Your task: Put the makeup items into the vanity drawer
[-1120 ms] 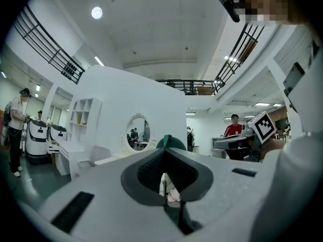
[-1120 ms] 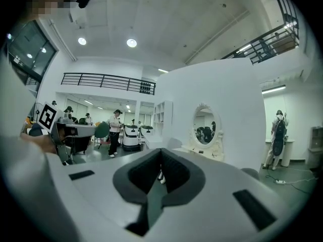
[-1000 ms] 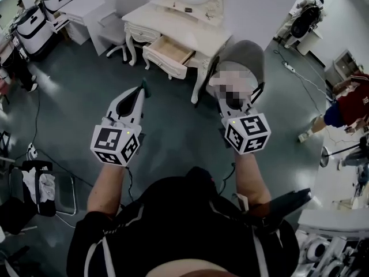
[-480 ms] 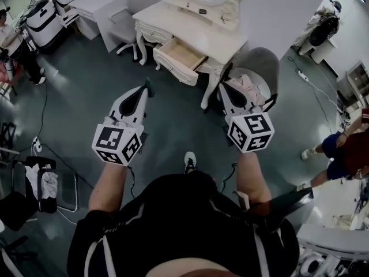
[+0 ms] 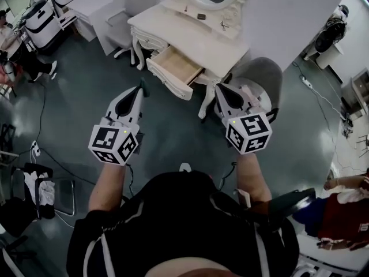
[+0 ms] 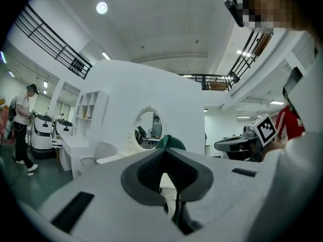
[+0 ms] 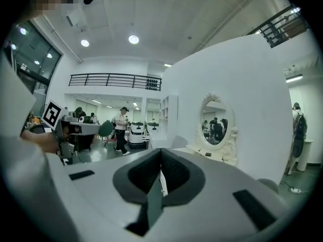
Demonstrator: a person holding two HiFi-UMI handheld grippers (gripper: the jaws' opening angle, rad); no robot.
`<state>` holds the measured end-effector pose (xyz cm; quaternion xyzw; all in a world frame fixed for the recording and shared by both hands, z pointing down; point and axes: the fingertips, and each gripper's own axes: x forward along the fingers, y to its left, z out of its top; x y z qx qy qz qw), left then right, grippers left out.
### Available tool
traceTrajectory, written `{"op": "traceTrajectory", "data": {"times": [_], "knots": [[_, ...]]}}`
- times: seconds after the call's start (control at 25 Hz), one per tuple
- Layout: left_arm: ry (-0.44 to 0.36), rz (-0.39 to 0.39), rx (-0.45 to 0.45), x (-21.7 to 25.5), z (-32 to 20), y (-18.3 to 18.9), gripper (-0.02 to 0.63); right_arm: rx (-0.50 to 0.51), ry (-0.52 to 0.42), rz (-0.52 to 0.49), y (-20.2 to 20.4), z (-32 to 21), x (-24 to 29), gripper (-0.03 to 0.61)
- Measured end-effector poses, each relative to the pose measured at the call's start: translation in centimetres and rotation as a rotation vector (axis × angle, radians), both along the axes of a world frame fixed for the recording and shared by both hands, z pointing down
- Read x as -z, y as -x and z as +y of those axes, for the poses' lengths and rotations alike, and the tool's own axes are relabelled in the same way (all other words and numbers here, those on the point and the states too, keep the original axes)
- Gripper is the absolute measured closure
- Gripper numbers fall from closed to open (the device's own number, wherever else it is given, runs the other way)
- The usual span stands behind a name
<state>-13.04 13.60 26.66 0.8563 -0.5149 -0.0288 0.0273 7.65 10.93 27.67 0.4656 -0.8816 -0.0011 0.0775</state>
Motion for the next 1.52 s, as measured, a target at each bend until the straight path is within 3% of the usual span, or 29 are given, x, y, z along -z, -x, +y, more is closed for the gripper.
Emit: {"op": "traceTrajectory", "data": {"times": [0.48, 0.88, 1.12, 1.52], "knots": [[0.026, -0.045, -0.021, -0.7, -9.9, -6.1, 0.609, 0.002, 0.009, -0.015, -6.3, -8.2, -0.8, 0.572], [0.054, -0.113, -0.102, -2.3, -16.5, -10.4, 0.609, -0.039, 0.021, -0.026, -9.8, -12.7, -2.1, 0.572], [0.053, -0.105, -0.180, -3.3, -21.6, -10.8, 0.609, -0.125, 0.022, -0.021, -10.7, -16.4, -2.4, 0.572], [0.038, -0.106, -0.310, -3.6, -31.4, -6.9, 0.609, -0.223, 0.012, -0.018, -6.1, -24.8, -1.7, 0.572]]}}
